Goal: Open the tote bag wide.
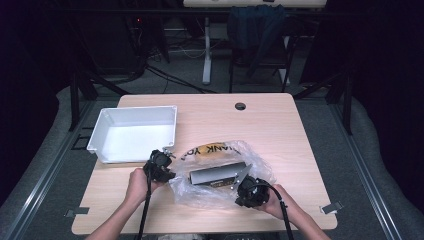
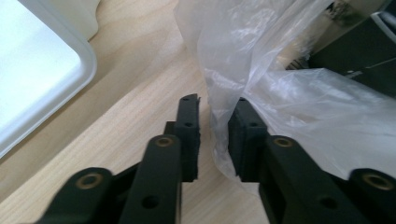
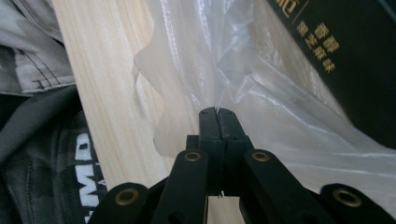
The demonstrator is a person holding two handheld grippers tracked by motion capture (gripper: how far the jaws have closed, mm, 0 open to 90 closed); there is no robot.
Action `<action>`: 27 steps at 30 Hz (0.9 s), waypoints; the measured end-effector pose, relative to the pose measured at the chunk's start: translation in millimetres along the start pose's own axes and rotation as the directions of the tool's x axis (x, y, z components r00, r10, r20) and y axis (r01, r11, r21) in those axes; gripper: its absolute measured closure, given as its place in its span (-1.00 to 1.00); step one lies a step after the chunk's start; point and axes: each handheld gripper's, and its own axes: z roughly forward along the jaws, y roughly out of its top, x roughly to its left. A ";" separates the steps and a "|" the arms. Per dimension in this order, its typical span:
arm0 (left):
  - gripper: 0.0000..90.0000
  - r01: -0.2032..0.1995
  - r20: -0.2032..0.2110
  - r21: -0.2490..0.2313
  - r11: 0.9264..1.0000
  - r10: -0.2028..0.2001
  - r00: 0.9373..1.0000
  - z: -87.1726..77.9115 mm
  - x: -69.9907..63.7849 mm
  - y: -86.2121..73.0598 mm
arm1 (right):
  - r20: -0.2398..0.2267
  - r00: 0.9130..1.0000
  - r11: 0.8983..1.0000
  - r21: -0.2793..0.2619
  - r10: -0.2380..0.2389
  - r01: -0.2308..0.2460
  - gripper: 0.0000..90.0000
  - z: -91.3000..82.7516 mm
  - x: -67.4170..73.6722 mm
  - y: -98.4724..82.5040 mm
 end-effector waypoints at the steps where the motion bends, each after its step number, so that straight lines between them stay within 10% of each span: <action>1: 0.52 0.003 -0.001 -0.006 1.000 -0.003 1.000 -3.3 0.3 -0.3 | 0.004 1.000 1.000 -0.007 -0.001 0.001 1.00 -2.0 0.4 0.8; 9: -0.05 0.007 0.043 -0.072 0.997 -0.004 0.999 -31.4 2.7 -0.2 | 0.004 1.000 0.998 -0.058 0.027 -0.027 0.96 -12.5 -3.1 -0.5; 20: -0.23 -0.048 0.069 -0.151 0.987 0.059 0.996 -67.9 -15.6 5.2 | -0.013 1.000 0.997 -0.076 0.028 -0.029 0.54 -13.0 -3.0 3.3; 27: -0.23 -0.182 0.157 -0.159 0.970 0.207 0.966 -77.0 -59.9 -0.1 | -0.007 0.997 0.985 -0.150 0.080 -0.080 0.09 -22.3 -5.8 2.6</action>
